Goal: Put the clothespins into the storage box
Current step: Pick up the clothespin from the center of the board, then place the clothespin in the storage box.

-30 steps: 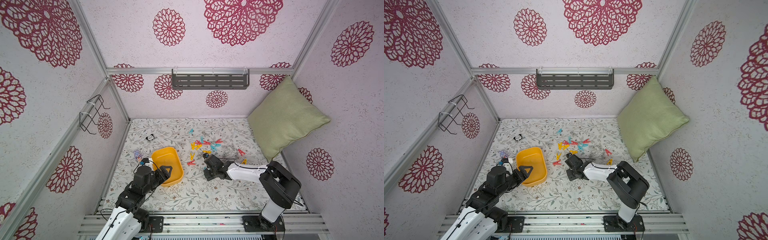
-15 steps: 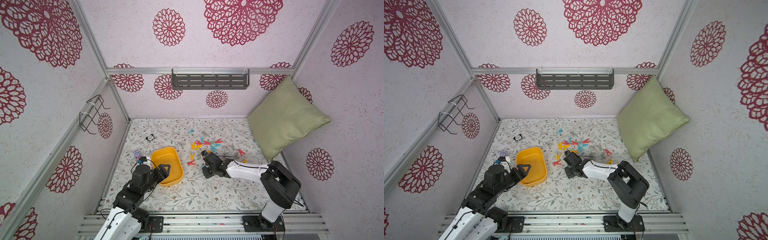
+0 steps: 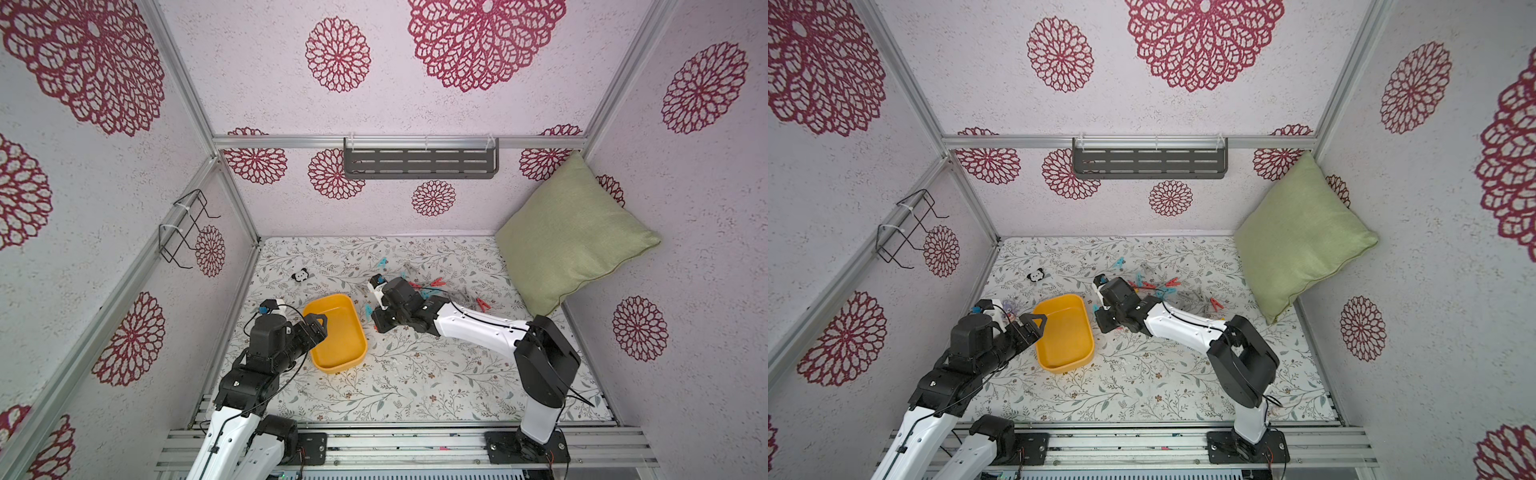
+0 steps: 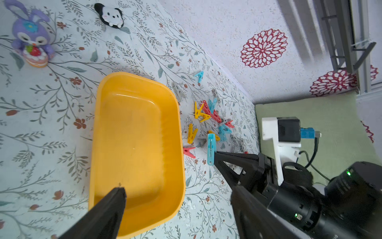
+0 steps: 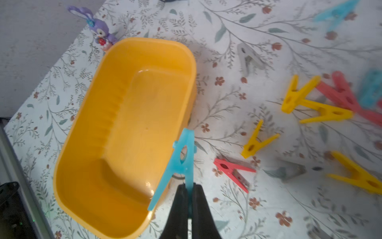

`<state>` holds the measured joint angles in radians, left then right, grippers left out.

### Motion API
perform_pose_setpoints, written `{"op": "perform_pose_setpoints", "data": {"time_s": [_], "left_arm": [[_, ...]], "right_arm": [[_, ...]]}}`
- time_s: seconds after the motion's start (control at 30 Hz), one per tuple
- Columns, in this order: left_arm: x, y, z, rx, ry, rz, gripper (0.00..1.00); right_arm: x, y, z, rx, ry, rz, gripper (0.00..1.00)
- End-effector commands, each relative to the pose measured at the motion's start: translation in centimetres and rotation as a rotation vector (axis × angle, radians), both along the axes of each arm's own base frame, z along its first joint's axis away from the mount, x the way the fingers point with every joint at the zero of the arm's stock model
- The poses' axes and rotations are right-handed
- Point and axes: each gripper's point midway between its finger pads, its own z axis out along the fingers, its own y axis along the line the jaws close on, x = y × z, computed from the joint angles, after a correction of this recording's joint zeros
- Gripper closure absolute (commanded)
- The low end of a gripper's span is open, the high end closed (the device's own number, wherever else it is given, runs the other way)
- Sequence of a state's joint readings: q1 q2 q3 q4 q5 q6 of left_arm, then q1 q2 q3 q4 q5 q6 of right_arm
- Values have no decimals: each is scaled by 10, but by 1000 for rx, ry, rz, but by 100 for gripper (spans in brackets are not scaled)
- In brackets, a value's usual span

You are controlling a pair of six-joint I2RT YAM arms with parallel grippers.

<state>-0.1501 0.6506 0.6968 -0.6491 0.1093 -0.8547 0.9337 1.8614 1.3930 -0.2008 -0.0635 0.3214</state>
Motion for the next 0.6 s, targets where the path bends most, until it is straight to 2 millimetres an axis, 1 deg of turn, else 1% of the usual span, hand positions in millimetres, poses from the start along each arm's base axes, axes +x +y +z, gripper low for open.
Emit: {"op": "perform_pose_setpoints", "data": {"time_s": [0.0,0.1,0.17,0.2,0.23,0.33,0.4,0.57], "left_arm": [[2,6,-2,-33,16,-24,11],[4,15,-9,-79,32,0,11],[5,18,-11,-112,28,11,11],[5,19,-13,-131,28,16,11],[6,19,-14,-147,30,20,11],[8,16,-19,-199,20,19,11],[8,14,-23,-218,21,13,11],[6,9,-29,-248,28,-2,12]], "right_arm": [[-17,34,1,1,16,101,100],[-21,54,-7,-23,19,129,100],[-24,64,-14,-34,26,144,100],[-24,68,-15,-35,27,148,98],[-24,70,-16,-35,28,152,95],[-24,74,-15,-31,24,160,84],[-23,73,-9,-25,12,157,74],[-21,65,9,-16,-35,140,57]]}}
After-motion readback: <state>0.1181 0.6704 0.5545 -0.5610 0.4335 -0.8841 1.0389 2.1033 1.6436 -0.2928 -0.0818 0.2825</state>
